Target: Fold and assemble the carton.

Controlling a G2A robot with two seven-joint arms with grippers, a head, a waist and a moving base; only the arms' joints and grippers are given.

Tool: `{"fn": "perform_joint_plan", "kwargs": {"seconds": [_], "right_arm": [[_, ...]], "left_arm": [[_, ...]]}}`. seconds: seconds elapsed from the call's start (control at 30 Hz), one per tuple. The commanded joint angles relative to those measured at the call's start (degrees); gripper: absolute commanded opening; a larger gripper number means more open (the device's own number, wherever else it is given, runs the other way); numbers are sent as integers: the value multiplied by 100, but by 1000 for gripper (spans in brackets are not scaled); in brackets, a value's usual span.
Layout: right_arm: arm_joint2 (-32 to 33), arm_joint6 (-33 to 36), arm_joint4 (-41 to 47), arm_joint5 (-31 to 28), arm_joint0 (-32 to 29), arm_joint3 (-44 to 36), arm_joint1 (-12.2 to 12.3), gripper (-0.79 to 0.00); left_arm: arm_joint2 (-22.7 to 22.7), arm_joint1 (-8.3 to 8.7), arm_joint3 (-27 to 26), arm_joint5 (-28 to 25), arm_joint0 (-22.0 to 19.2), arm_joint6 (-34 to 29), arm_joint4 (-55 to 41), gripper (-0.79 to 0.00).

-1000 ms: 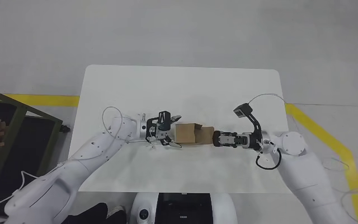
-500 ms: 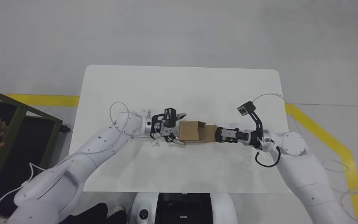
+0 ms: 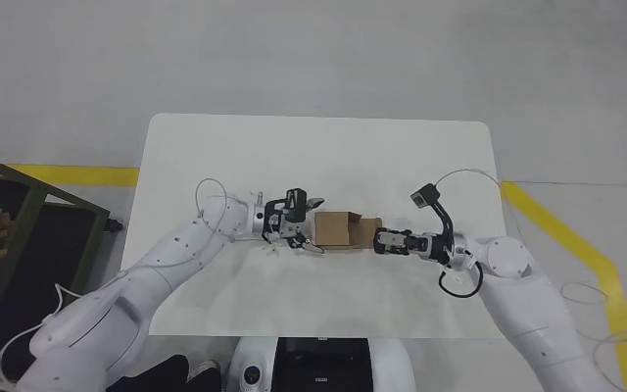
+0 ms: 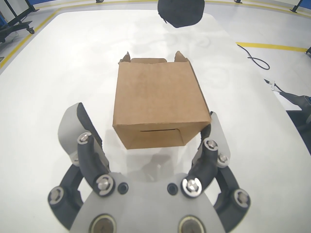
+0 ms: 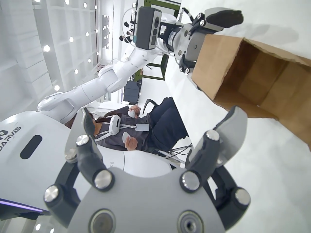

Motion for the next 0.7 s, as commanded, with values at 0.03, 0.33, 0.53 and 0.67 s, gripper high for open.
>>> {"fn": "perform_joint_plan", "kwargs": {"seconds": [0.03, 0.33, 0.53, 0.67], "right_arm": [[37, -115, -110, 17, -16, -67, 9, 0], [37, -115, -110, 17, -16, -67, 9, 0], [37, -115, -110, 17, -16, -67, 9, 0], [37, -115, -110, 17, -16, -67, 9, 0]], "left_arm": [[-42, 9, -39, 35, 64, 100, -35, 0], [-47, 10, -45, 37, 70, 107, -36, 0], [-47, 10, -45, 37, 70, 107, -36, 0], [-79, 6, -128, 152, 137, -46, -105, 0]]}}
